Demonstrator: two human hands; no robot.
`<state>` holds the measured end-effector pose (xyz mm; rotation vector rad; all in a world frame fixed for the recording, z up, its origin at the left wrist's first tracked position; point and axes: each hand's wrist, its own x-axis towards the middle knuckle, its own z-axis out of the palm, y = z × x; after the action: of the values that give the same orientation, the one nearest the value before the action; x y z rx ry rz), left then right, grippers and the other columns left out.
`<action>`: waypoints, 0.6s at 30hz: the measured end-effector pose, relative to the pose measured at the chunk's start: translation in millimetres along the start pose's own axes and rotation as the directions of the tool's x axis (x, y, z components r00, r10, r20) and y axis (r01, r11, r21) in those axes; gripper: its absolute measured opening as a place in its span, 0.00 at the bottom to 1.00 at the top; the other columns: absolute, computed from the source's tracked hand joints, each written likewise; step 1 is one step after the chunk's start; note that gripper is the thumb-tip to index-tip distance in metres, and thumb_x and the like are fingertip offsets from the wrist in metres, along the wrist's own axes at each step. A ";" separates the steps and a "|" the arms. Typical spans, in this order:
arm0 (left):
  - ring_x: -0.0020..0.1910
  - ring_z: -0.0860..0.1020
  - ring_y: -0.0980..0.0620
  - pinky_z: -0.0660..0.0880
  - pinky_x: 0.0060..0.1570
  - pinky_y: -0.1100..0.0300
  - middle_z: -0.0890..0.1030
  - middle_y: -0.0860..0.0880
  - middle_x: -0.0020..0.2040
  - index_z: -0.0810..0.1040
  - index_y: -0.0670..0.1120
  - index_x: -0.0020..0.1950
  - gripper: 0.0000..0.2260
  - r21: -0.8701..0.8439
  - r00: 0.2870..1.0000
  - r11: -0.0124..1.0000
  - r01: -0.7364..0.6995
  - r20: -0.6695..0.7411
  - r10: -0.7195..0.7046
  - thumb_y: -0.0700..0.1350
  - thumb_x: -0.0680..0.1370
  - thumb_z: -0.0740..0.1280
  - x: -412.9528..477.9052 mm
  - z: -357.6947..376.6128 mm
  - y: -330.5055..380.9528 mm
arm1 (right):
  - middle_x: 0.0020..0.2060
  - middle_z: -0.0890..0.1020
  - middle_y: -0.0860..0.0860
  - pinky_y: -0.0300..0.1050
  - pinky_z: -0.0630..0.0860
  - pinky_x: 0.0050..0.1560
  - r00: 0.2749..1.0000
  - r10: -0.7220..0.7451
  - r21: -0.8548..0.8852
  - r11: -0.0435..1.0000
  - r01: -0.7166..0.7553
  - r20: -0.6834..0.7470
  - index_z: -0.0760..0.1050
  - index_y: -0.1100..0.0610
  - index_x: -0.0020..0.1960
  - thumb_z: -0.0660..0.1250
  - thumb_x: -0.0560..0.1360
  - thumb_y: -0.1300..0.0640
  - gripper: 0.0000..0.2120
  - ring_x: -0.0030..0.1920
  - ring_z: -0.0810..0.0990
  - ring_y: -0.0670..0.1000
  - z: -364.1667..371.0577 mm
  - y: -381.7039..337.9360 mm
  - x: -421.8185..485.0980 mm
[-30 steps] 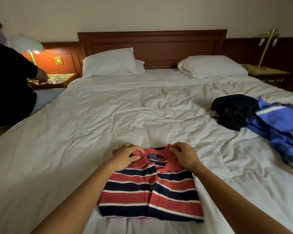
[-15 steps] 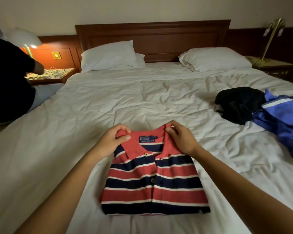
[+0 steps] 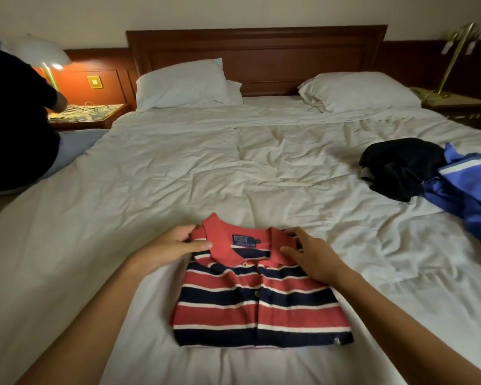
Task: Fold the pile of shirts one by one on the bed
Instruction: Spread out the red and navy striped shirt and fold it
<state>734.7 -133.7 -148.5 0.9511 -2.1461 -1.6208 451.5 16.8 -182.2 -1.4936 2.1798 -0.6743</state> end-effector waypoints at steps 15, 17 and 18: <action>0.52 0.81 0.48 0.76 0.57 0.48 0.84 0.50 0.51 0.81 0.49 0.58 0.15 0.474 0.909 0.842 0.259 -0.414 -0.046 0.57 0.80 0.66 13.5 18.9 -25.7 | 0.62 0.80 0.52 0.38 0.69 0.54 0.985 0.036 0.226 0.974 0.003 -0.168 0.73 0.53 0.68 0.67 0.79 0.53 0.18 0.56 0.77 0.50 -2.6 4.2 7.5; 0.51 0.80 0.45 0.76 0.54 0.47 0.82 0.47 0.50 0.77 0.45 0.55 0.12 0.426 0.877 0.877 0.222 -0.480 0.011 0.54 0.81 0.66 10.2 24.2 -28.7 | 0.61 0.80 0.54 0.39 0.70 0.55 0.981 -0.003 0.174 0.984 0.038 -0.194 0.73 0.54 0.68 0.66 0.80 0.56 0.17 0.58 0.77 0.52 0.4 0.4 7.5; 0.52 0.79 0.45 0.76 0.54 0.48 0.81 0.47 0.51 0.75 0.45 0.56 0.12 0.433 0.873 0.876 0.210 -0.486 0.031 0.53 0.81 0.67 9.0 26.5 -28.9 | 0.62 0.78 0.55 0.41 0.70 0.57 0.982 -0.024 0.104 0.994 0.044 -0.187 0.72 0.53 0.69 0.65 0.80 0.54 0.18 0.60 0.77 0.54 0.8 -0.9 6.4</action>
<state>722.0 -124.3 -185.5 1.4413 -2.1759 -0.7515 450.5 10.4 -182.7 -1.4666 2.2176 -0.9624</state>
